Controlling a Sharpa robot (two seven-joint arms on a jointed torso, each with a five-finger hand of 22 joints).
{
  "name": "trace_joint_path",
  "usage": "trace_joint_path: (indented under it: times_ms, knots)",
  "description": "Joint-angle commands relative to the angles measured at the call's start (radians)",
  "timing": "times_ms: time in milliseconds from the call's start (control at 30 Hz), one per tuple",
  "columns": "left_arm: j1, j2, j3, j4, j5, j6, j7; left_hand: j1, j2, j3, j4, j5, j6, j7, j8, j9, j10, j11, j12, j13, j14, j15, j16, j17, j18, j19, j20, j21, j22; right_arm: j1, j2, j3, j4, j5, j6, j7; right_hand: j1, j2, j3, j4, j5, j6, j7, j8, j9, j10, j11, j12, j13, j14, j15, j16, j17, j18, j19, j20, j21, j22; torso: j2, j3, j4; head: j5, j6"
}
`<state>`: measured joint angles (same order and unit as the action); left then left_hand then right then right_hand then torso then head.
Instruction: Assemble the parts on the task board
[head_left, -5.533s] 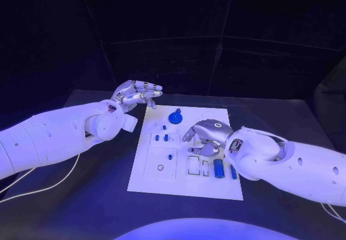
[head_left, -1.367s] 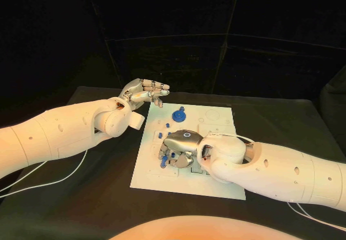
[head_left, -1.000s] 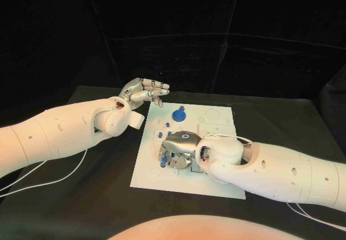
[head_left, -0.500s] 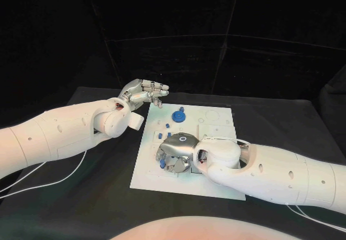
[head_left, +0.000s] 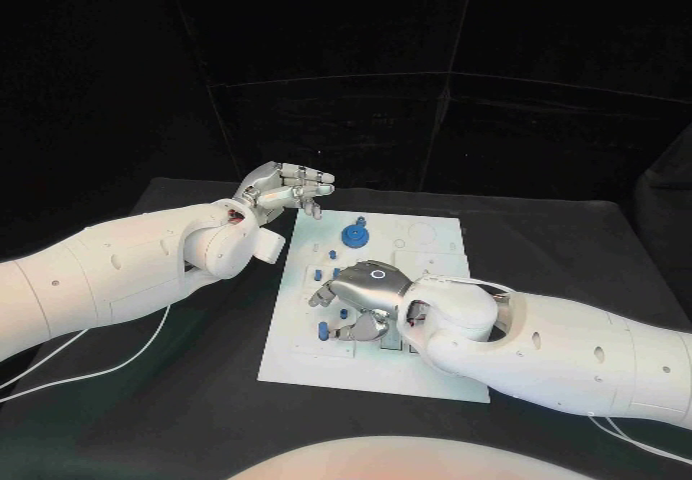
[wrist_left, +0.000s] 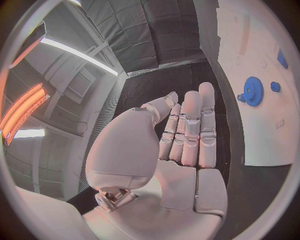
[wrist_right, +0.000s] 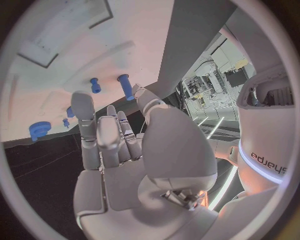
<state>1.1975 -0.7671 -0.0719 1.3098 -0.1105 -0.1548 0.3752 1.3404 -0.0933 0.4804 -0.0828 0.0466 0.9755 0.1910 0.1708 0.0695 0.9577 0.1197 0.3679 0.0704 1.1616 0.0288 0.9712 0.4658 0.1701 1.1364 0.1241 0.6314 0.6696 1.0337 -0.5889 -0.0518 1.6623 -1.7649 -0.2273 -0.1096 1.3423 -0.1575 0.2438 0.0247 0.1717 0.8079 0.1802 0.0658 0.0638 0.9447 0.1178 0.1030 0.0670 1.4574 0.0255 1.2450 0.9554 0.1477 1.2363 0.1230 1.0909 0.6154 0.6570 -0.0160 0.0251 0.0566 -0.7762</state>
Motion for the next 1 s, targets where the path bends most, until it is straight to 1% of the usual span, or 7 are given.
trace_joint_path:
  times_ms: [33, 200, 400, 500, 633, 867, 1000]
  knots:
    - [0.001, -0.003, 0.0, 0.001, 0.003, 0.014, 0.001, 0.0, 0.009, -0.003, 0.0, 0.006, -0.001, 0.003, 0.006, 0.0, -0.002, 0.004, 0.004, -0.001, -0.007, 0.002, -0.003, -0.001, 0.013, -0.005, 0.003, -0.007, -0.001, 0.001, -0.048, 0.001, 0.034, 0.076, -0.114, 0.015, 0.004, 0.017, -0.028, 0.008, 0.007, 0.047, 0.002, 0.005, 0.006, 0.014, 0.0, 0.027, 0.005, -0.007, -0.002, -0.006, -0.004, 0.012, -0.004, -0.001, -0.007, -0.004, -0.002, -0.0015, -0.0013, -0.009, 0.004]
    - [0.001, -0.011, -0.003, 0.006, 0.003, 0.013, 0.001, 0.001, 0.01, -0.004, -0.002, 0.006, -0.001, 0.003, 0.008, 0.0, -0.002, 0.004, 0.006, -0.001, -0.007, 0.002, -0.003, -0.004, 0.013, -0.005, 0.003, -0.008, -0.002, 0.009, -0.191, 0.004, 0.114, 0.267, -0.15, -0.03, -0.019, 0.037, -0.059, 0.041, 0.011, 0.146, -0.01, 0.048, 0.021, 0.222, -0.029, 0.155, 0.047, 0.026, -0.021, 0.057, 0.096, -0.007, 0.056, -0.01, 0.065, 0.122, -0.005, -0.0044, -0.0062, -0.031, 0.01]
    - [0.001, -0.033, -0.011, 0.021, 0.003, 0.007, 0.0, 0.001, 0.011, -0.004, -0.002, 0.006, -0.001, 0.003, 0.009, 0.0, -0.002, 0.004, 0.007, -0.001, -0.007, 0.002, -0.003, -0.004, 0.013, -0.005, 0.003, -0.008, -0.002, 0.017, -0.376, 0.005, 0.198, 0.442, -0.127, -0.178, -0.059, 0.015, -0.136, 0.083, 0.143, 0.196, -0.066, 0.103, 0.032, 0.382, -0.085, 0.348, 0.186, 0.046, -0.078, 0.107, 0.166, -0.048, 0.158, -0.066, 0.214, 0.375, -0.009, -0.0081, -0.0245, -0.058, 0.01]
    - [0.001, -0.038, -0.012, 0.027, 0.003, 0.006, 0.001, 0.001, 0.011, -0.004, -0.002, 0.006, -0.001, 0.003, 0.009, 0.0, -0.002, 0.004, 0.007, -0.001, -0.007, 0.002, -0.003, -0.004, 0.013, -0.005, 0.003, -0.008, -0.002, 0.017, -0.428, 0.005, 0.22, 0.46, -0.104, -0.249, -0.081, 0.03, -0.188, 0.122, 0.168, 0.202, -0.076, 0.138, 0.04, 0.404, -0.1, 0.595, 0.452, 0.054, -0.082, 0.137, 0.211, -0.061, 0.181, -0.077, 0.258, 0.453, -0.01, -0.0091, -0.0328, -0.062, 0.011]
    - [0.001, -0.038, -0.013, 0.033, 0.003, 0.008, 0.002, 0.001, 0.011, -0.004, -0.002, 0.006, -0.001, 0.003, 0.009, 0.0, -0.002, 0.004, 0.007, -0.001, -0.007, 0.002, -0.003, -0.004, 0.013, -0.005, 0.003, -0.008, -0.002, 0.017, -0.466, 0.004, 0.239, 0.442, -0.094, -0.331, -0.076, 0.061, -0.262, 0.181, 0.166, 0.185, -0.079, 0.193, 0.053, 0.371, -0.1, 0.854, 0.771, 0.057, -0.084, 0.163, 0.247, -0.067, 0.187, -0.078, 0.285, 0.5, -0.011, -0.0097, -0.0377, -0.063, 0.012]
    - [0.001, -0.037, -0.014, 0.035, 0.003, 0.01, 0.003, 0.001, 0.011, -0.005, -0.002, 0.006, -0.001, 0.002, 0.009, 0.0, -0.001, 0.004, 0.008, -0.001, -0.008, 0.002, -0.003, -0.005, 0.013, -0.005, 0.003, -0.008, -0.003, 0.011, -0.475, 0.003, 0.246, 0.393, -0.081, -0.447, -0.108, 0.066, -0.338, 0.257, 0.157, 0.174, -0.084, 0.244, 0.074, 0.416, -0.104, 1.011, 0.969, 0.066, -0.086, 0.2, 0.318, -0.072, 0.195, -0.078, 0.305, 0.537, -0.011, -0.0101, -0.0356, -0.07, 0.01]
    - [0.001, -0.038, -0.015, 0.035, 0.003, 0.011, 0.003, 0.001, 0.011, -0.005, -0.002, 0.006, -0.001, 0.002, 0.009, 0.0, -0.001, 0.004, 0.008, -0.001, -0.008, 0.002, -0.003, -0.005, 0.013, -0.005, 0.003, -0.008, -0.003, 0.004, -0.462, 0.003, 0.241, 0.373, -0.056, -0.485, -0.127, 0.071, -0.37, 0.266, 0.141, 0.17, -0.087, 0.267, 0.085, 0.434, -0.106, 1.064, 1.036, 0.07, -0.086, 0.215, 0.348, -0.073, 0.196, -0.078, 0.309, 0.545, -0.011, -0.0111, -0.0355, -0.071, 0.01]
